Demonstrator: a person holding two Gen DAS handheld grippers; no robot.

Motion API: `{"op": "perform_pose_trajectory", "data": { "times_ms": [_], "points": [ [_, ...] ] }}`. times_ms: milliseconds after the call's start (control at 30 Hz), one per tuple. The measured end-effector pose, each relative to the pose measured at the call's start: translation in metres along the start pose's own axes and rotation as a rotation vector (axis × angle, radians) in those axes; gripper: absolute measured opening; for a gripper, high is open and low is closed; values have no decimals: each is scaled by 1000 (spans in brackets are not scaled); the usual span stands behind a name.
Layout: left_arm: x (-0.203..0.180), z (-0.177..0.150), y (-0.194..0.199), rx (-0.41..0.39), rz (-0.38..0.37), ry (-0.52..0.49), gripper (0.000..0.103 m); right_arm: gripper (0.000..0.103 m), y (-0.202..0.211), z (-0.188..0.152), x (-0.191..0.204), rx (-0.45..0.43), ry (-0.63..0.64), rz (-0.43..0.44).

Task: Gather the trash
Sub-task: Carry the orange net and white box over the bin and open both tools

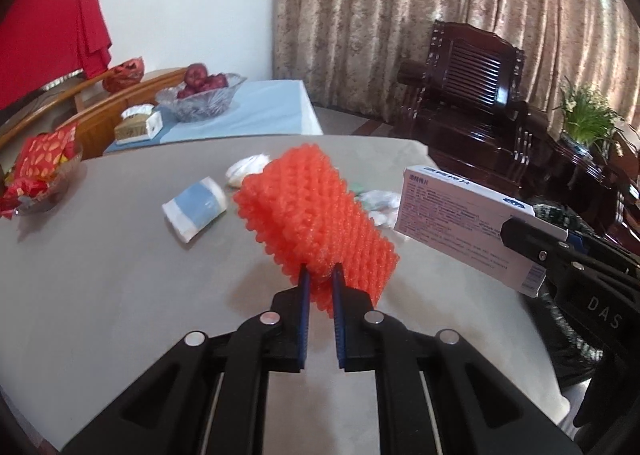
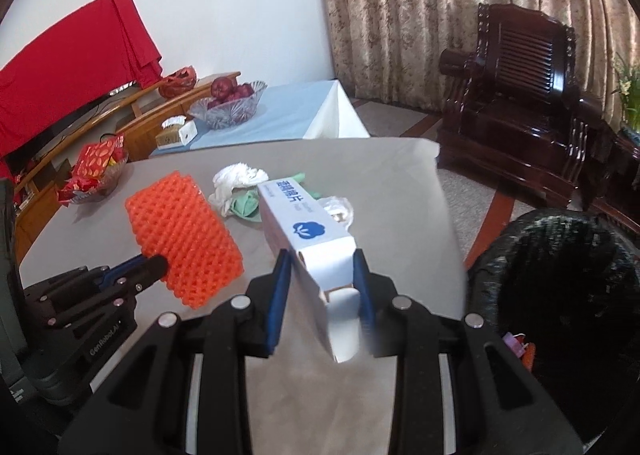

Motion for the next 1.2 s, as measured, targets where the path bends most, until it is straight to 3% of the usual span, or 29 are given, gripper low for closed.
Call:
{"op": "perform_pose_trajectory", "data": {
  "times_ms": [367, 667, 967, 1200],
  "points": [
    [-64, -3, 22, -26, -92, -58, 10, 30, 49, -11, -45, -45, -49, -88],
    [-134, -9, 25, -25, -198, -137, 10, 30, 91, -34, -108, -70, -119, -204],
    [-216, -19, 7, 22, -317, -204, 10, 29, 118, -71, -181, -32, -161, -345],
    [-267, -29, -18, 78, -376, -250, 10, 29, 114, -95, -224, 11, -183, -405]
  ]
}}
Point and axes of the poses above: each gripper's, at about its wrist camera, not at the fingertips, and y roughly against the way its jaws point, x to its left, z to its top, the point moved 4 cm from there along -y, roughly the way its jaws point, and after that the axes turned 9 degrees about y, right-handed, at the moved point
